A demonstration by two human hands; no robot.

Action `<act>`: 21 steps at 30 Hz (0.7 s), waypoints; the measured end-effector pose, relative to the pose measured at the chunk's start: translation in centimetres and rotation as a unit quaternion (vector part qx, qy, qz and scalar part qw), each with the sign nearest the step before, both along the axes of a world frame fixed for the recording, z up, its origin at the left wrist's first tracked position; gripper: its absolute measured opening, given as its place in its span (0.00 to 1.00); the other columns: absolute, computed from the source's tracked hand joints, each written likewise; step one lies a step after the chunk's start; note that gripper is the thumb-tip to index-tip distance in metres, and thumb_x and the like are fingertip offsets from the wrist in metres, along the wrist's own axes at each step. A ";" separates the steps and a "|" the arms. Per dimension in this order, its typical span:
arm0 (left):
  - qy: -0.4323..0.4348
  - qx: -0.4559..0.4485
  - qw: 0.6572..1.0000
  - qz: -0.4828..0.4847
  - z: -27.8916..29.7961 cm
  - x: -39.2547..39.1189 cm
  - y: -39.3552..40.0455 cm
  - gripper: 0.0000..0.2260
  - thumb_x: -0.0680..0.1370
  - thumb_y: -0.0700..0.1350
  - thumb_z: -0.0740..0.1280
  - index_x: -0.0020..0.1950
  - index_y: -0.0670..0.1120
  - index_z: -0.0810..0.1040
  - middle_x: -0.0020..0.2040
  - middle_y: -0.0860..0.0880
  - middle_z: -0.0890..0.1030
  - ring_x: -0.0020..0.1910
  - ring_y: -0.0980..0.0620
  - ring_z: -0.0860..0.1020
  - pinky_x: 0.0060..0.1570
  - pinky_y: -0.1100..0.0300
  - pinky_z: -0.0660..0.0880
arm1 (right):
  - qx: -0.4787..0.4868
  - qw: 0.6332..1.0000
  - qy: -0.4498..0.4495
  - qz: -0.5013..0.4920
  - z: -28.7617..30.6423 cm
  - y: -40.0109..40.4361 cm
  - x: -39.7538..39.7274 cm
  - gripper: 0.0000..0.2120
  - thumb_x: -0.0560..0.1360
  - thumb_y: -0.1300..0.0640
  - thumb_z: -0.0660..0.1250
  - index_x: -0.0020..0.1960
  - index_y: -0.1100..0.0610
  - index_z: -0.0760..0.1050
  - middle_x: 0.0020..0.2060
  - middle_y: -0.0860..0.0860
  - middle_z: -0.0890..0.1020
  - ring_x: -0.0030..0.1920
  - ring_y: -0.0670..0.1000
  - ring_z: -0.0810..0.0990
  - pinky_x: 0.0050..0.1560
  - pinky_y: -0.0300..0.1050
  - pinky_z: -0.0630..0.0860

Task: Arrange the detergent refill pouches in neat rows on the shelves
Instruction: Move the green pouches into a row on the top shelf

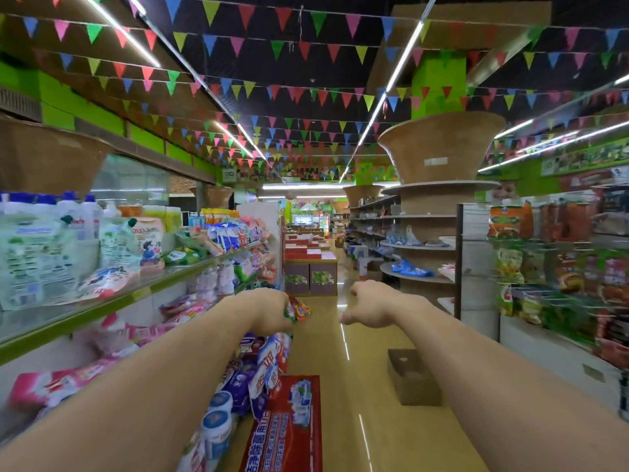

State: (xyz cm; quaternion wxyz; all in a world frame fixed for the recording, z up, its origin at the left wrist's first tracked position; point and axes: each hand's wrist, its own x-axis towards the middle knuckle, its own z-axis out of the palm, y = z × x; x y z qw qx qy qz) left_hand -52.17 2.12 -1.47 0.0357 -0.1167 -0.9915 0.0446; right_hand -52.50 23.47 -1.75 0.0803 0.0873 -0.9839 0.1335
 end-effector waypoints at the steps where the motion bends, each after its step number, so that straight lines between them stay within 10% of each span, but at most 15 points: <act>1: -0.001 -0.001 1.000 0.003 -0.1 -2.1 0.3 0.25 0.78 0.57 0.61 0.71 0.44 0.68 0.69 0.43 0.73 0.64 0.43 0.74 0.63 0.46 0.72 | 0.004 1.000 0.001 0.005 0.0 0.4 -2.1 0.32 0.71 0.41 0.69 0.67 0.58 0.68 0.63 0.56 0.75 0.60 0.55 0.76 0.49 0.45 0.72; 21: 0.021 0.023 0.999 0.037 0.0 -44.7 6.1 0.24 0.78 0.56 0.62 0.70 0.44 0.70 0.66 0.43 0.75 0.61 0.43 0.75 0.60 0.51 0.73 | 0.029 0.998 0.008 0.057 0.6 5.7 -45.9 0.36 0.71 0.39 0.68 0.70 0.59 0.65 0.65 0.56 0.73 0.61 0.56 0.74 0.58 0.50 0.74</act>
